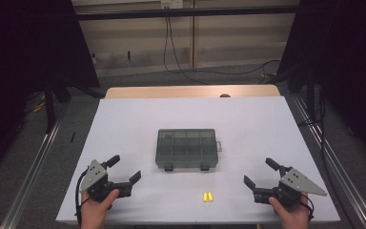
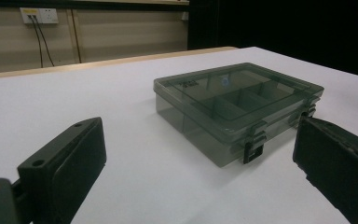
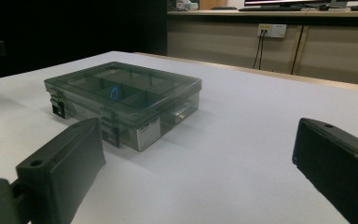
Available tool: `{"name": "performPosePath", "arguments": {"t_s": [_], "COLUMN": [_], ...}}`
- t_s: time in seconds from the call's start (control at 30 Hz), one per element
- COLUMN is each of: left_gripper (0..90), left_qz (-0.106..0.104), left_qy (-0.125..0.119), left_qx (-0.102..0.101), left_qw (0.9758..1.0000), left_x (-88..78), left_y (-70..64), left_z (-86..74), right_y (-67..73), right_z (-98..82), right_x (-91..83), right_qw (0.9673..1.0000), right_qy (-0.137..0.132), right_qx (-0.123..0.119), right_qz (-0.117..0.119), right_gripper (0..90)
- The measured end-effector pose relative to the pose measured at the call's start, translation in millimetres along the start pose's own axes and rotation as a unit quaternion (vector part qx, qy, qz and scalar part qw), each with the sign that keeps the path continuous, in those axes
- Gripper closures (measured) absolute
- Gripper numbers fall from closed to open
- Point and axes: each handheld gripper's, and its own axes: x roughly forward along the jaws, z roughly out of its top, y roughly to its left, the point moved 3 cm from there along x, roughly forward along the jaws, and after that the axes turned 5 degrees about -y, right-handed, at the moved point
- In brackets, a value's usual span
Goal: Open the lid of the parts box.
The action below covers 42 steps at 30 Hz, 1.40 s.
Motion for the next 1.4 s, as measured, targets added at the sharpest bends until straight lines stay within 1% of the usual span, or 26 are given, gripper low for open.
{"name": "performPosePath", "arguments": {"t_s": [0.33,0.57,0.6,0.63,0.7,0.73,0.83,0.87,0.93,1.0,1.2,1.23,1.37,1.4], "left_gripper": [2.6,1.5,1.5,1.5,1.5,1.5,1.5,1.5,1.5,1.5,1.5,1.5,1.5,1.5], "left_qz": [0.001,-0.005,-0.006,-0.008,-0.007,-0.009,-0.009,-0.005,-0.004,-0.004,-0.005,-0.008,-0.011,-0.012], "left_qy": [0.001,-0.001,-0.004,0.004,0.006,0.008,0.012,0.016,0.018,0.021,0.027,0.028,0.035,0.037], "left_qx": [0.0,0.002,-0.004,0.002,0.002,-0.002,0.001,-0.004,-0.005,-0.001,0.001,0.0,-0.001,0.002], "left_qw": [1.0,1.0,1.0,1.0,1.0,0.9999,0.9999,0.9998,0.9998,0.9998,0.9996,0.9996,0.9993,0.9993], "left_x": [1.0,4.2,6.2,6.5,8.9,10.8,11.8,13.1,14.1,15.7,20.7,21.5,25.7,26.4], "left_y": [-0.4,-1.6,-3.0,-2.8,-3.2,-4.1,-4.0,-4.3,-4.1,-3.6,-5.4,-6.0,-8.7,-8.9], "left_z": [0.7,2.8,3.1,2.9,3.0,2.6,2.5,2.5,2.4,2.2,2.6,2.5,1.5,1.6], "right_y": [0.8,1.1,1.4,1.4,2.0,1.9,2.5,2.9,3.5,4.8,8.1,8.4,9.6,9.8], "right_z": [1.1,2.0,2.3,2.3,3.9,4.3,4.6,4.6,4.6,4.4,5.5,5.4,5.5,5.5], "right_x": [0.2,0.8,0.8,0.8,1.2,1.6,3.1,5.1,6.2,8.2,13.3,14.0,17.4,18.4], "right_qw": [1.0,1.0,1.0,1.0,1.0,1.0,0.9999,0.9999,0.9999,0.9998,0.9996,0.9995,0.9993,0.9993], "right_qy": [0.001,0.001,0.001,0.001,0.001,0.0,0.001,0.003,0.005,0.009,0.011,0.011,0.016,0.017], "right_qx": [0.003,0.003,0.003,0.003,0.003,0.002,0.003,-0.001,-0.002,-0.004,-0.005,-0.007,-0.003,-0.001], "right_qz": [0.001,0.004,0.005,0.005,0.007,0.008,0.01,0.012,0.013,0.017,0.027,0.029,0.033,0.034], "right_gripper": [1.4,1.4,1.4,1.4,1.2,1.2,1.1,1.1,1.1,1.1,0.8,0.8,0.8,0.7]}}
